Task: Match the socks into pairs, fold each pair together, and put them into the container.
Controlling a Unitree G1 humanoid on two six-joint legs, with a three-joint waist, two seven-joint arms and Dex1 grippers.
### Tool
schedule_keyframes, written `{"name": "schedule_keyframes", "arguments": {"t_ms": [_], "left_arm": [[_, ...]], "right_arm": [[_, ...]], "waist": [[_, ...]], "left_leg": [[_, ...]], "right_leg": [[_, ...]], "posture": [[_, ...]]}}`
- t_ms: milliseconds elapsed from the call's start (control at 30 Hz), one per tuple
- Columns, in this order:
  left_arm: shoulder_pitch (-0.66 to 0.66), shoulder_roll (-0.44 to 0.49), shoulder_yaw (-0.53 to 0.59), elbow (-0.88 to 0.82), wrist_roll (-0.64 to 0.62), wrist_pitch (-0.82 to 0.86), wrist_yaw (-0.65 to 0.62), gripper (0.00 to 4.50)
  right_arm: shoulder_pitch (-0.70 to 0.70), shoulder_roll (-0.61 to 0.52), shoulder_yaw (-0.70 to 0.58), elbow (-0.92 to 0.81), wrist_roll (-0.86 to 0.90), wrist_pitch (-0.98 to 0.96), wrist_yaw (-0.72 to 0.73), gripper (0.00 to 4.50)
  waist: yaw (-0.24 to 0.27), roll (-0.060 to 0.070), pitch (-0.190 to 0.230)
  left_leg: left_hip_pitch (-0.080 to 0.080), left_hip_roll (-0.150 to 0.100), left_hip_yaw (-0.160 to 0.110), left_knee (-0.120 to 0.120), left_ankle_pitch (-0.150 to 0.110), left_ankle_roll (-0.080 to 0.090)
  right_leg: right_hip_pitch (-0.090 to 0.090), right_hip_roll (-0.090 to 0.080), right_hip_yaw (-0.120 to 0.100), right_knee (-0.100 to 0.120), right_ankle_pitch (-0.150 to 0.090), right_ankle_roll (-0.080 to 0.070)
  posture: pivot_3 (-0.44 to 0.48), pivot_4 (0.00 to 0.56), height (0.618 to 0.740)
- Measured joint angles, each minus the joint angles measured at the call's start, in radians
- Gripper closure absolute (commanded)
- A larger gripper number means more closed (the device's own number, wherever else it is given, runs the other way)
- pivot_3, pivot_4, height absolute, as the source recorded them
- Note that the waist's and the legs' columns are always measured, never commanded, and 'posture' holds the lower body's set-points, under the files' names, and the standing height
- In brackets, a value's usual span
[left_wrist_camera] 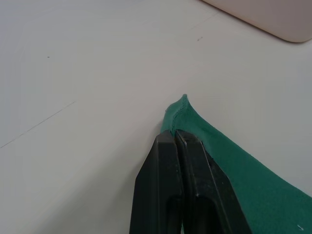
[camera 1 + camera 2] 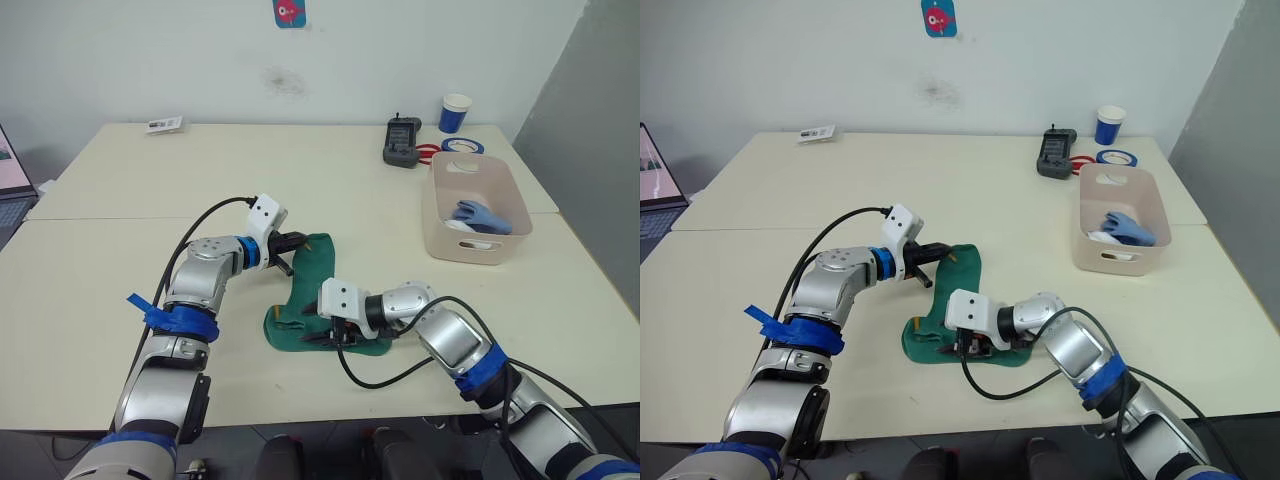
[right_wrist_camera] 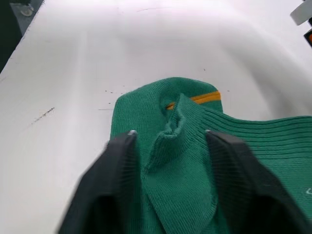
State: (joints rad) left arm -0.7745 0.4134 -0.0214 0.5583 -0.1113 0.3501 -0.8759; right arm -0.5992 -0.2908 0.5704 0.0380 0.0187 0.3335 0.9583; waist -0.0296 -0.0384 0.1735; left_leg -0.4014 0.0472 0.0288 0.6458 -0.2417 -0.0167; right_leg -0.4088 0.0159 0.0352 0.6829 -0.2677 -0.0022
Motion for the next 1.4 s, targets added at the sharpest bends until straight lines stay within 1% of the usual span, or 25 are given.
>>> {"name": "schedule_keyframes", "arguments": {"t_ms": [133,367,433,500,600,667,700,733,800,933,1033,1100,1167,1200,1233,1300,1367,1400], "left_arm": [[0.006,0.012,-0.003,-0.006,0.0,0.0,-0.002,4.5],[0.018,0.026,-0.003,-0.015,-0.004,0.017,-0.005,4.5],[0.019,0.033,-0.001,-0.029,-0.007,0.03,-0.005,4.5],[0.032,0.049,0.013,-0.065,-0.015,0.049,-0.003,4.5],[0.118,0.092,0.053,-0.203,-0.062,0.132,-0.002,4.5],[0.181,0.097,0.072,-0.295,-0.093,0.19,0.005,4.5],[0.224,0.094,0.081,-0.365,-0.114,0.224,0.023,4.5],[0.288,0.078,0.102,-0.473,-0.144,0.27,0.051,4.5],[0.39,0.042,0.128,-0.625,-0.191,0.346,0.11,4.5],[0.501,-0.021,0.169,-0.832,-0.248,0.443,0.233,4.5],[0.576,-0.024,0.183,-0.923,-0.262,0.462,0.292,4.5],[0.646,-0.021,0.179,-0.95,-0.261,0.467,0.311,4.5],[0.688,-0.021,0.171,-0.953,-0.267,0.476,0.32,4.5],[0.699,-0.021,0.17,-0.957,-0.276,0.477,0.321,4.08],[0.71,-0.022,0.171,-0.967,-0.289,0.481,0.321,3.86],[0.72,-0.023,0.173,-0.992,-0.327,0.5,0.319,3.28],[0.72,-0.019,0.185,-1.001,-0.361,0.519,0.318,2.63],[0.718,0.001,0.187,-0.996,-0.371,0.52,0.31,2.3]], "right_arm": [[-0.002,-0.007,-0.001,0.003,0.002,-0.001,0.019,4.46],[0.002,-0.05,-0.008,-0.031,0.008,0.002,0.06,4.46],[0.009,-0.082,-0.036,-0.079,0.018,0.005,0.072,4.46],[0.027,-0.14,-0.062,-0.135,0.036,0.002,0.097,4.46],[0.075,-0.253,-0.106,-0.207,0.054,-0.022,0.153,4.46],[0.089,-0.294,-0.127,-0.224,0.064,-0.045,0.176,4.46],[0.097,-0.311,-0.135,-0.235,0.075,-0.07,0.193,4.46],[0.114,-0.34,-0.149,-0.246,0.087,-0.109,0.22,4.46],[0.131,-0.385,-0.172,-0.234,0.102,-0.174,0.261,4.46],[0.141,-0.407,-0.196,-0.184,0.123,-0.259,0.319,4.46],[0.141,-0.403,-0.195,-0.157,0.127,-0.28,0.345,4.46],[0.156,-0.394,-0.195,-0.151,0.139,-0.268,0.35,4.03],[0.178,-0.387,-0.195,-0.157,0.161,-0.244,0.351,3.48],[0.19,-0.389,-0.196,-0.167,0.163,-0.23,0.35,3.12],[0.203,-0.393,-0.197,-0.184,0.172,-0.211,0.349,2.73],[0.231,-0.407,-0.213,-0.225,0.193,-0.181,0.342,2.05],[0.274,-0.428,-0.254,-0.276,0.215,-0.136,0.316,1.29],[0.308,-0.433,-0.291,-0.312,0.243,-0.092,0.284,0.91]], "waist": [[-0.001,0.0,0.0],[0.0,0.0,0.0],[0.0,0.0,0.0],[0.0,0.0,0.0],[-0.003,0.0,0.0],[-0.003,0.0,0.0],[-0.003,0.0,0.0],[-0.002,0.0,0.0],[-0.002,0.0,0.0],[-0.002,0.0,0.0],[-0.004,0.0,0.0],[-0.002,0.0,0.0],[0.0,0.0,0.0],[0.001,0.0,0.0],[0.002,0.0,0.0],[0.003,0.0,0.0],[0.004,0.0,0.0],[0.005,0.0,0.0]], "left_leg": [[0.0,0.0,0.0,0.0,0.0,0.0],[0.0,0.0,0.0,0.0,0.0,0.0],[0.0,0.0,0.0,0.0,0.0,0.0],[0.0,0.0,0.0,0.0,0.0,0.0],[0.001,0.001,0.0,0.0,0.0,0.0],[0.001,0.001,0.0,0.0,0.0,0.0],[0.001,0.002,0.0,0.0,0.0,0.0],[0.001,0.002,-0.001,0.0,0.0,0.0],[0.001,0.003,-0.001,0.0,0.0,0.0],[0.003,0.002,0.0,0.0,0.0,0.0],[0.004,0.002,0.0,-0.001,0.0,0.0],[0.004,0.002,-0.001,-0.001,0.0,0.0],[0.004,0.002,-0.001,-0.001,0.0,0.0],[0.003,0.002,-0.001,-0.001,0.0,0.0],[0.003,0.002,-0.001,-0.001,0.0,0.0],[0.003,0.002,-0.001,-0.001,0.0,0.0],[0.003,0.001,0.0,-0.001,0.0,0.0],[0.002,0.001,-0.001,-0.001,0.0,0.0]], "right_leg": [[0.0,0.0,0.0,0.0,0.0,0.0],[0.0,0.0,0.0,0.0,0.0,0.0],[0.0,0.0,0.0,0.0,0.0,0.0],[0.0,-0.001,0.0,0.0,0.0,0.0],[0.0,-0.002,0.001,0.0,0.0,0.0],[0.0,-0.002,0.0,0.0,0.0,0.001],[0.0,-0.002,0.0,0.0,-0.001,0.001],[0.001,-0.003,0.0,0.0,-0.001,0.001],[0.002,-0.004,0.0,0.0,-0.002,0.003],[0.003,-0.004,0.001,0.0,-0.002,0.005],[0.003,-0.003,0.002,0.0,-0.002,0.005],[0.003,-0.003,0.002,0.0,-0.002,0.004],[0.003,-0.003,0.001,0.0,-0.002,0.004],[0.003,-0.004,0.001,0.0,-0.002,0.004],[0.003,-0.005,0.001,0.0,-0.003,0.005],[0.003,-0.007,0.002,-0.001,-0.003,0.005],[0.003,-0.008,0.002,-0.001,-0.003,0.005],[0.003,-0.008,0.001,-0.001,-0.003,0.005]], "posture": [[0.0,0.15,0.74],[0.0,0.15,0.74],[0.0,0.15,0.74],[0.0,0.15,0.74],[0.0,0.15,0.74],[0.0,0.15,0.74],[0.0,0.15,0.74],[0.0,0.15,0.74],[0.0,0.15,0.74],[0.0,0.15,0.74],[0.0,0.15,0.74],[0.0,0.15,0.74],[0.0,0.15,0.74],[0.0,0.15,0.74],[0.0,0.15,0.74],[0.0,0.15,0.74],[0.0,0.15,0.74],[0.0,0.15,0.74]]}}
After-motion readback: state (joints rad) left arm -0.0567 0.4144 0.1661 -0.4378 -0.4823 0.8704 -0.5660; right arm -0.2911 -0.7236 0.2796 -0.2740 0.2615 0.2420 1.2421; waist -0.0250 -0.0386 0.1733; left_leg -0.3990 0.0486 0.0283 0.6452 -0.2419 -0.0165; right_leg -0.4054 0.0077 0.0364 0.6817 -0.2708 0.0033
